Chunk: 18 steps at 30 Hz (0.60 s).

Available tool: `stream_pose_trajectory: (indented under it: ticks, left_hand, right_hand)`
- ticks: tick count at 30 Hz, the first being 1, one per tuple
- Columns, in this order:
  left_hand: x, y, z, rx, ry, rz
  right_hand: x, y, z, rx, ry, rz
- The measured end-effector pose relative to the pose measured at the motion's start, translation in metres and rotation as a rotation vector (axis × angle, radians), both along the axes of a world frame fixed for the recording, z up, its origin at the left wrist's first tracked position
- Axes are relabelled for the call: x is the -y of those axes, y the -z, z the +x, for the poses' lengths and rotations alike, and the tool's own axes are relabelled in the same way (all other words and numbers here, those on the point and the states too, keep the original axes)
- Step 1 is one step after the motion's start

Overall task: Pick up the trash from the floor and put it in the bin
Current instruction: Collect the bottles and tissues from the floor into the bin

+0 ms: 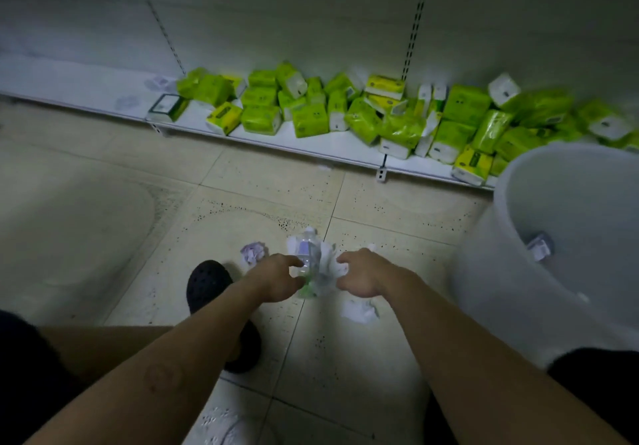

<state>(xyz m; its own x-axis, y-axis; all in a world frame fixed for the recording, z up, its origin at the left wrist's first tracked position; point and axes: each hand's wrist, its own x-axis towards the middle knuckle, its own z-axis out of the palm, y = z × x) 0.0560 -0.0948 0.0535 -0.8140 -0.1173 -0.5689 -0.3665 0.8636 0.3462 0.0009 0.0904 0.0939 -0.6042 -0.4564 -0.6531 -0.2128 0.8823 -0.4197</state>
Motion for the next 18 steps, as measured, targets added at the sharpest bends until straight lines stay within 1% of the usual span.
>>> stream_pose_trajectory:
  ticks: [4, 6, 8, 10, 13, 14, 15, 18]
  left_hand:
    - [0.012, 0.051, -0.012, 0.094, 0.002, 0.028]
    - [0.017, 0.076, -0.017, 0.138, -0.018, 0.040]
    - [0.019, 0.100, -0.021, 0.183, -0.035, 0.042]
    - [0.018, 0.122, -0.027, 0.190, -0.072, 0.052]
    - [0.011, 0.143, -0.040, 0.082, -0.282, 0.052]
    - [0.009, 0.149, -0.042, 0.054, -0.348, 0.038]
    - [0.005, 0.156, -0.044, 0.039, -0.382, 0.031]
    - [-0.002, 0.177, -0.045, 0.032, -0.420, 0.054]
  right_hand:
    - [-0.020, 0.064, -0.005, 0.122, 0.045, 0.155]
    - [-0.019, 0.093, -0.007, 0.153, 0.068, 0.162]
    - [-0.005, 0.117, -0.011, 0.171, 0.111, 0.080]
    - [0.019, 0.137, -0.017, 0.192, 0.162, -0.050]
    - [0.062, 0.162, -0.030, 0.230, 0.276, -0.259]
    - [0.075, 0.169, -0.034, 0.229, 0.319, -0.291]
    - [0.086, 0.177, -0.037, 0.211, 0.339, -0.299]
    - [0.099, 0.202, -0.040, 0.172, 0.293, -0.202]
